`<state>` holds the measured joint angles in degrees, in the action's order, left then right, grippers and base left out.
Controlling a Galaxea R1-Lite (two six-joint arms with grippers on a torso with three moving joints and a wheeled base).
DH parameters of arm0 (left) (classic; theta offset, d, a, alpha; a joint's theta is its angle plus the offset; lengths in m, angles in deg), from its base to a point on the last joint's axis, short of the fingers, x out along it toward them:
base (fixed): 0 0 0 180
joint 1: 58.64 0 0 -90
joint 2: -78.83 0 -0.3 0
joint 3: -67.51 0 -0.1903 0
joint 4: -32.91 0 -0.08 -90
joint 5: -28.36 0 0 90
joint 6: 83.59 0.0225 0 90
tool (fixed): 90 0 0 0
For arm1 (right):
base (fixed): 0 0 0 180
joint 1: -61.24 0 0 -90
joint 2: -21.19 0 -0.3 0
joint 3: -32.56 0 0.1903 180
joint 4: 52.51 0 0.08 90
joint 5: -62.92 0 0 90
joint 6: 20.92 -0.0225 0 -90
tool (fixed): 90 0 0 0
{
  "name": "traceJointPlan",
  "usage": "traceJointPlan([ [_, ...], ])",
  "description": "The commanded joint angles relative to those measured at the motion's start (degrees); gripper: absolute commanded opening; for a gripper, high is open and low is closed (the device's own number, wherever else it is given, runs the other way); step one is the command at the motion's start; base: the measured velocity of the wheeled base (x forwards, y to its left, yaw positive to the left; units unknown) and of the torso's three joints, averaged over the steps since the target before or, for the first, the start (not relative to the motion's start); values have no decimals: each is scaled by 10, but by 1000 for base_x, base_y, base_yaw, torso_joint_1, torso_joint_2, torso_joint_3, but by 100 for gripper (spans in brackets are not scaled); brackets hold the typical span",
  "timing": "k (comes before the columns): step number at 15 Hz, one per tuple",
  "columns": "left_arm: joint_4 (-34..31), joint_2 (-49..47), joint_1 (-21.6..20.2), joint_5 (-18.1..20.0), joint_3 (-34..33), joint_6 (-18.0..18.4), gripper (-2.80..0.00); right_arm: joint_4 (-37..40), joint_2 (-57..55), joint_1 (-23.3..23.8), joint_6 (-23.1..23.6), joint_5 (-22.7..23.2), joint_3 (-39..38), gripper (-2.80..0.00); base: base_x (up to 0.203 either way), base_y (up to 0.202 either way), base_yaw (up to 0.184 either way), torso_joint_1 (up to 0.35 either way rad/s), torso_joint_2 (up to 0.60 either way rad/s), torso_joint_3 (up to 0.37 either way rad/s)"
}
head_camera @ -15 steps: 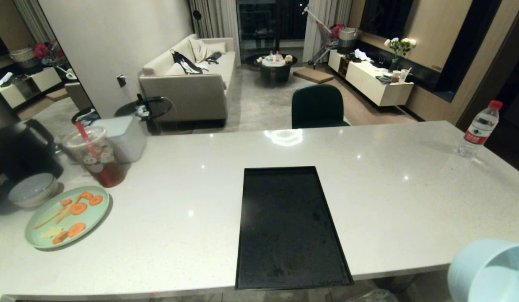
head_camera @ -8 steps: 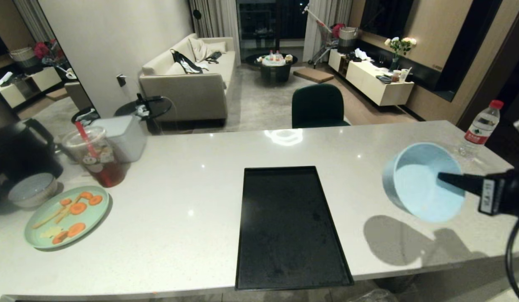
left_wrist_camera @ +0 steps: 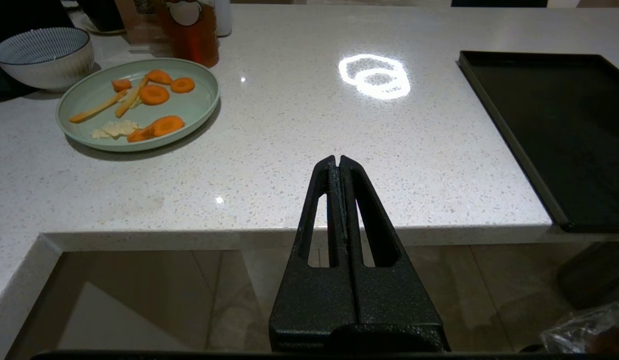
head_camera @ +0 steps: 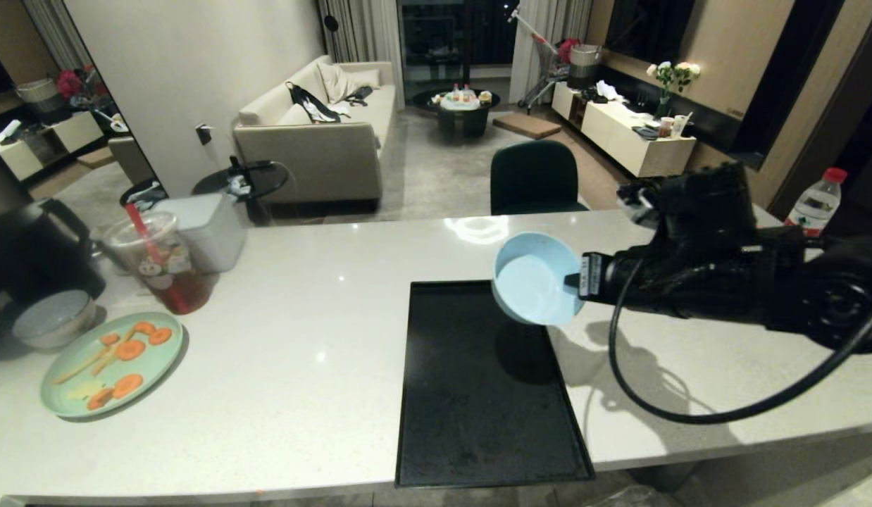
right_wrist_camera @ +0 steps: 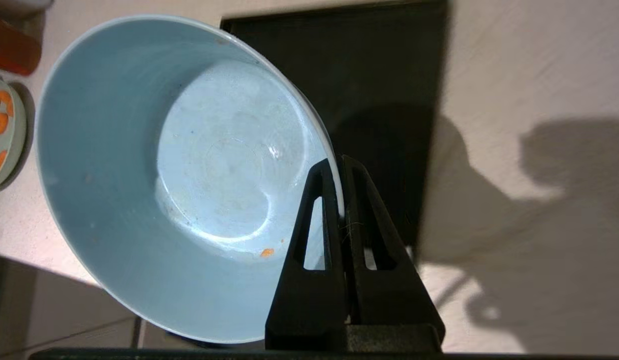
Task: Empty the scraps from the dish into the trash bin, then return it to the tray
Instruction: Put the bowl back to the table
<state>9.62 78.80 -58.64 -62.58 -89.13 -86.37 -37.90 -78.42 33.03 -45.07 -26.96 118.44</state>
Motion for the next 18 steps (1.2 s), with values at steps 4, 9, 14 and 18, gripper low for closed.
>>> traceJointPlan([
  [4, 0, -1, 0, 0, 0, 0, -280, 125, -100, -76, -87, -20, 120, -280, 0, 0, 0, 0, 0, 0],
  [9, 0, -1, 0, 0, 0, 0, -280, 214, -192, -89, -134, -59, 222, -280, 0, 0, 0, 0, 0, 0],
  [14, 0, 0, 0, 0, 0, 0, -280, 227, -251, -105, -213, -58, 272, -280, 0, 0, 0, 0, 0, 0],
  [18, 0, -1, 0, 0, 0, 0, -280, 246, -281, -118, -220, -57, 303, -280, 0, 0, 0, 0, 0, 0],
])
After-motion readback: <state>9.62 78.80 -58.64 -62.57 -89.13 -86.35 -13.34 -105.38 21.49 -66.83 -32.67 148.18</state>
